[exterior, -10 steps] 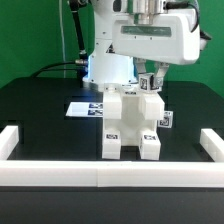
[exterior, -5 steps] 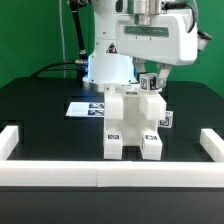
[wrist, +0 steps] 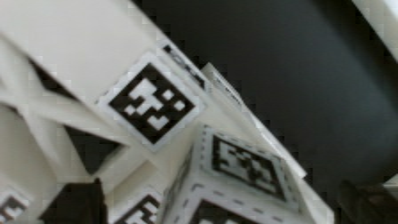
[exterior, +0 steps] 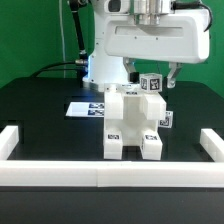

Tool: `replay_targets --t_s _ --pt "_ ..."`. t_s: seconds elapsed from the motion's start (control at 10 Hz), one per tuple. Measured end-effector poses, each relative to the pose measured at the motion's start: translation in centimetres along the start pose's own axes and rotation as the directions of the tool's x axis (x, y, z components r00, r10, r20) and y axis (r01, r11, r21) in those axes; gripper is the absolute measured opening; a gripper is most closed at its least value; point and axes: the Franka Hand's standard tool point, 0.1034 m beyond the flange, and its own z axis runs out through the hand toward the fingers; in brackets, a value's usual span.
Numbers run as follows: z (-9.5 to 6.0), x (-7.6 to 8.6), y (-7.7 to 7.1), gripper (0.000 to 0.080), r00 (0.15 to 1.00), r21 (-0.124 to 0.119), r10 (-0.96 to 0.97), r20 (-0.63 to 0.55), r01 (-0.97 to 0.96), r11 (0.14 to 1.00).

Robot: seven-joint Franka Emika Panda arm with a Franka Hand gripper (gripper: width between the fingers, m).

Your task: Assemble chair

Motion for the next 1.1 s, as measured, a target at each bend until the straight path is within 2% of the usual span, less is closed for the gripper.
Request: replay_targets --t_s 0.4,0.5,0.8,1.1 --pt "0.01 0.0 0.0 0.0648 0.958 -0.001 -0.286 0.0 0.286 0.958" --pt "0.01 0.06 0.07 0.0648 0.918 -0.001 -0.398 0.0 0.398 0.918" --pt "0.05 0.02 0.11 0.0648 0.852 -0.002 -0.524 0.001 0.524 0.852" --pt "0.04 0.02 0.11 0.0648 0.716 -0.002 -0.698 0.002 0.698 0.716"
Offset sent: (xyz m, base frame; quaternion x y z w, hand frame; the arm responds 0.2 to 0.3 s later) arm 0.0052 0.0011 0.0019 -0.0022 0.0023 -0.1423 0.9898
